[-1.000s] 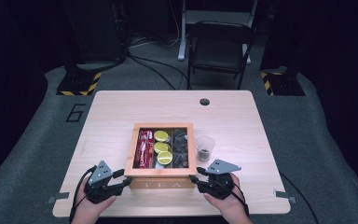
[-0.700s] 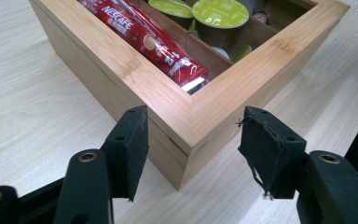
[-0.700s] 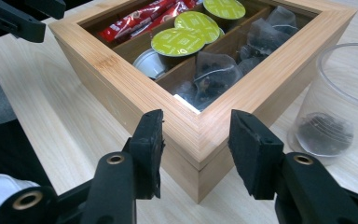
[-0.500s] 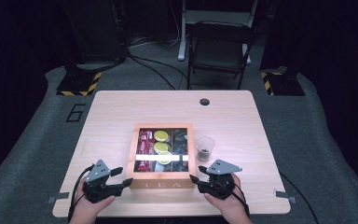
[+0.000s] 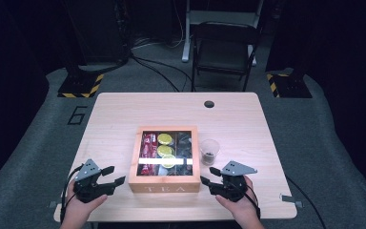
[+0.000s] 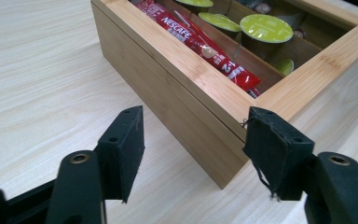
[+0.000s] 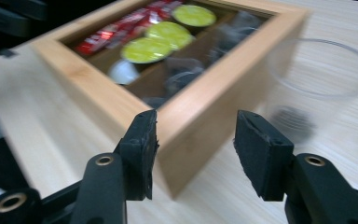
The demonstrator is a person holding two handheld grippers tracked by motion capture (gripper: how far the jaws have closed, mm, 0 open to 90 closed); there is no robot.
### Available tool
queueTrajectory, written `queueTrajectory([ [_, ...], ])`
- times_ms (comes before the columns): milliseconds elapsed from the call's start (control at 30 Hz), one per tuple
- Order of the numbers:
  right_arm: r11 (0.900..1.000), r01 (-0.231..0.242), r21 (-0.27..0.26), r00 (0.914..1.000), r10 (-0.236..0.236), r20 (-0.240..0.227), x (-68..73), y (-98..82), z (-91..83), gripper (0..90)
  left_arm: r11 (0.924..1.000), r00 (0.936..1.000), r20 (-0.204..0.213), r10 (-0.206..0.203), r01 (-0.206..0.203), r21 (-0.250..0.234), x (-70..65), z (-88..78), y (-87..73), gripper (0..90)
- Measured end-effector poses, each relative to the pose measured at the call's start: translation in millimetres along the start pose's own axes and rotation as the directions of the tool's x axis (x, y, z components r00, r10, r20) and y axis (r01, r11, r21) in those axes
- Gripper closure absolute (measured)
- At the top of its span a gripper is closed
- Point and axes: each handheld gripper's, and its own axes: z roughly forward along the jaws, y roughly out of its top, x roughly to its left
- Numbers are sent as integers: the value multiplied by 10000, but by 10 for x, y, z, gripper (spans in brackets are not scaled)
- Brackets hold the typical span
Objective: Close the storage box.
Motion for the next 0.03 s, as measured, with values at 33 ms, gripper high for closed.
queueTrajectory([
  [33,9999,150,20,9999,-150,-86,26,-3,14,473,9999,9999,37,128,-129,46,4,-4,5,364],
])
